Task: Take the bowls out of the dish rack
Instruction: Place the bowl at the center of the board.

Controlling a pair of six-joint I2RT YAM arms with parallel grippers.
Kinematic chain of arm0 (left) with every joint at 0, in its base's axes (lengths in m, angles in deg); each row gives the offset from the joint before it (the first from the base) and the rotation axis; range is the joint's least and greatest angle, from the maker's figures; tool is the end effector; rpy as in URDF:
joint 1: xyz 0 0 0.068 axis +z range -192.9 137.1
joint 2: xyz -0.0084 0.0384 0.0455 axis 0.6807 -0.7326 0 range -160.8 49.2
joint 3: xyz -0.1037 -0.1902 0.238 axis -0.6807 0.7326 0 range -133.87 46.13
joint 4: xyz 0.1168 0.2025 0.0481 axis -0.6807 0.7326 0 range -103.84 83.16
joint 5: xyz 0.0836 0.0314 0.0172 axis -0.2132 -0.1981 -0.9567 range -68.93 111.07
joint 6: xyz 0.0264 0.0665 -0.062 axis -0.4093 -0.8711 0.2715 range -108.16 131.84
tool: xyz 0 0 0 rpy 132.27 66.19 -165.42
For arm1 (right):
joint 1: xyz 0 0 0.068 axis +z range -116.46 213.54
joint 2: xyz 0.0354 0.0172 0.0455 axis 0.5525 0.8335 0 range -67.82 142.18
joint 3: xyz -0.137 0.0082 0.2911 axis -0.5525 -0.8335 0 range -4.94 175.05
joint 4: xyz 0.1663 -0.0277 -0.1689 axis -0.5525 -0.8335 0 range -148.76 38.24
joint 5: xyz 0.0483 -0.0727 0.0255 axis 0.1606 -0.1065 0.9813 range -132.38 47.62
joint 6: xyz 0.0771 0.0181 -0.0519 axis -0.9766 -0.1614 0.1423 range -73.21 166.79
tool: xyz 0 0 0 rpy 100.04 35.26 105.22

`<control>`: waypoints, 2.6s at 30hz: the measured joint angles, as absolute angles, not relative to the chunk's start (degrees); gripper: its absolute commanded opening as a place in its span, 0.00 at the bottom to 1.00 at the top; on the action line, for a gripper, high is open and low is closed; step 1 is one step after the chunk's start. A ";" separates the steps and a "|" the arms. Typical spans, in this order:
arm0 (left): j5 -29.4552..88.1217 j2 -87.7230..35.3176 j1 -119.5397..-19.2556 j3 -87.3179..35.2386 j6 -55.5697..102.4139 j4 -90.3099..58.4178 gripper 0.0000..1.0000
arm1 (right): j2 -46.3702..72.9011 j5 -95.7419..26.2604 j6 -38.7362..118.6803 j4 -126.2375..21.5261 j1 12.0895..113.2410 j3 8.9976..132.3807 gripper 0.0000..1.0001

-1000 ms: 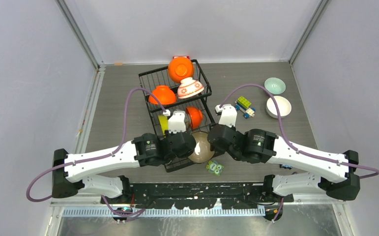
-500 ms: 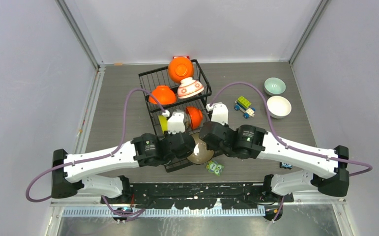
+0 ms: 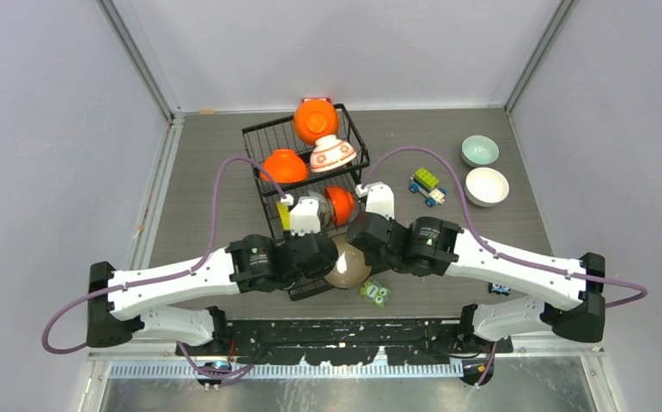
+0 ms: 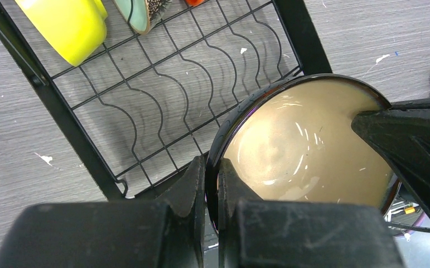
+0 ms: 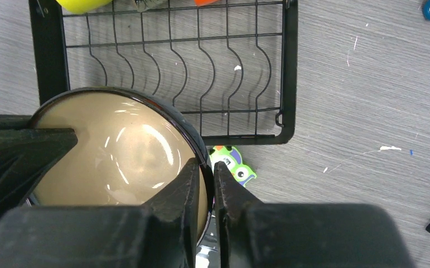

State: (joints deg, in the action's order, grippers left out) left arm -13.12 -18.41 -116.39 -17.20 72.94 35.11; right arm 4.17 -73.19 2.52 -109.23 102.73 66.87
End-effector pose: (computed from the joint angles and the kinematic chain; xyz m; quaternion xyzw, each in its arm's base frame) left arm 0.1062 -0.1889 0.3315 0.0058 0.9118 -0.1704 0.3737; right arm 0.1201 0.1923 0.3472 -0.1276 0.9201 0.0846 0.3606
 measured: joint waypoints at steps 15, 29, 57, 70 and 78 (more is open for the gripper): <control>-13.36 -13.69 -116.37 -16.22 74.19 32.20 1.00 | 4.43 -74.06 4.07 -116.47 102.53 68.44 0.01; -15.61 4.63 -116.39 -7.47 73.14 32.64 1.00 | -4.79 -78.41 10.30 -128.66 79.19 79.91 0.01; -19.86 15.12 -116.39 8.13 72.53 32.37 1.00 | 48.28 -63.29 10.45 -92.56 39.63 102.12 0.01; -22.02 13.65 -116.37 11.28 75.98 30.69 0.98 | 59.36 -61.19 9.60 -92.21 34.62 111.63 0.01; -22.00 16.60 -116.37 12.70 77.47 30.87 0.98 | 61.46 -59.99 8.77 -92.10 35.19 111.00 0.01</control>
State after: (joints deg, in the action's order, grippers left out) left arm -22.00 16.60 -116.37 12.70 77.47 30.87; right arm 61.46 -59.99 8.77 -92.10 35.19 111.00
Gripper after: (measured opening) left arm 0.981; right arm 0.054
